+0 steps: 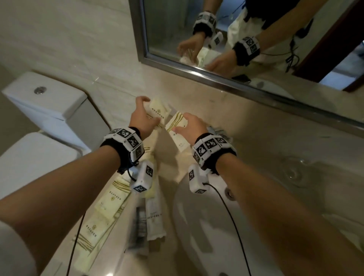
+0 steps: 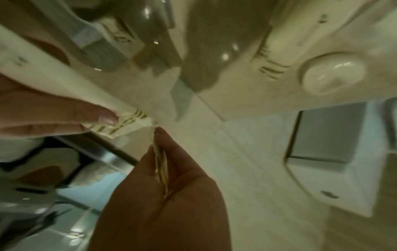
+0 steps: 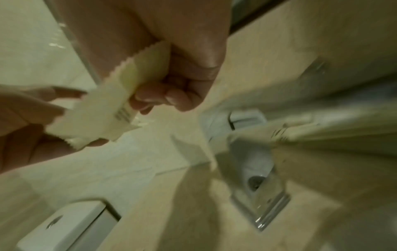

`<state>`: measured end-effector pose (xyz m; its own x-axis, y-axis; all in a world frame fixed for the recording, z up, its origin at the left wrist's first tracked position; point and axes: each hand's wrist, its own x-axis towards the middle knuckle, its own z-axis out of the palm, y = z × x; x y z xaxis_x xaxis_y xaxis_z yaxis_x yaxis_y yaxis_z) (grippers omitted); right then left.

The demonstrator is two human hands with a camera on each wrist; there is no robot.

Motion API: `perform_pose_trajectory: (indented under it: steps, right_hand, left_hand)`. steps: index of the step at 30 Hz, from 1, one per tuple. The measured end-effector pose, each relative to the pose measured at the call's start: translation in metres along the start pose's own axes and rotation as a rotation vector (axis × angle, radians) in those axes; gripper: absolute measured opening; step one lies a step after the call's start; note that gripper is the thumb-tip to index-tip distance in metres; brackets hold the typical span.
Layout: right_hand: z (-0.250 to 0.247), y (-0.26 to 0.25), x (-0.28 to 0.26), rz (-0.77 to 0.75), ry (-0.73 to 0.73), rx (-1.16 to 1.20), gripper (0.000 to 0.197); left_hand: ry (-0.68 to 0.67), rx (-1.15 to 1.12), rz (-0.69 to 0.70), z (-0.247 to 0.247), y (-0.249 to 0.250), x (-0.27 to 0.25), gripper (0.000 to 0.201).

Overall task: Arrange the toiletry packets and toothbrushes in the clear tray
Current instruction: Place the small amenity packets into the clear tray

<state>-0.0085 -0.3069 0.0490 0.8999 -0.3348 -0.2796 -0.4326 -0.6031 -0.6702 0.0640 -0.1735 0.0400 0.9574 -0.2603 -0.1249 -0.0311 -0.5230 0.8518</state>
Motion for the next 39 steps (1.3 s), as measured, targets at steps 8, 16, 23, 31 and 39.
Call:
perform_pose_trajectory:
  steps: [8, 16, 23, 31, 39]
  right_hand:
    - [-0.087, 0.039, -0.065, -0.049, 0.109, 0.128, 0.037]
    - [-0.159, 0.126, -0.137, -0.001, 0.219, 0.155, 0.034]
    - [-0.205, 0.240, -0.209, 0.241, 0.322, 0.322, 0.018]
    - [-0.213, 0.342, -0.277, 0.450, 0.479, 0.643, 0.018]
    - [-0.195, 0.392, -0.315, 0.534, 0.458, 1.210, 0.015]
  left_hand:
    - [-0.144, 0.046, 0.242, 0.052, 0.074, -0.040, 0.021]
    - [-0.513, 0.157, 0.337, 0.143, 0.139, -0.100, 0.022]
    - [-0.669, 0.258, 0.470, 0.237, 0.181, -0.166, 0.024]
    - [-0.734, 0.172, 0.369, 0.316, 0.184, -0.217, 0.013]
    - [-0.764, 0.094, 0.317, 0.356, 0.183, -0.249, 0.018]
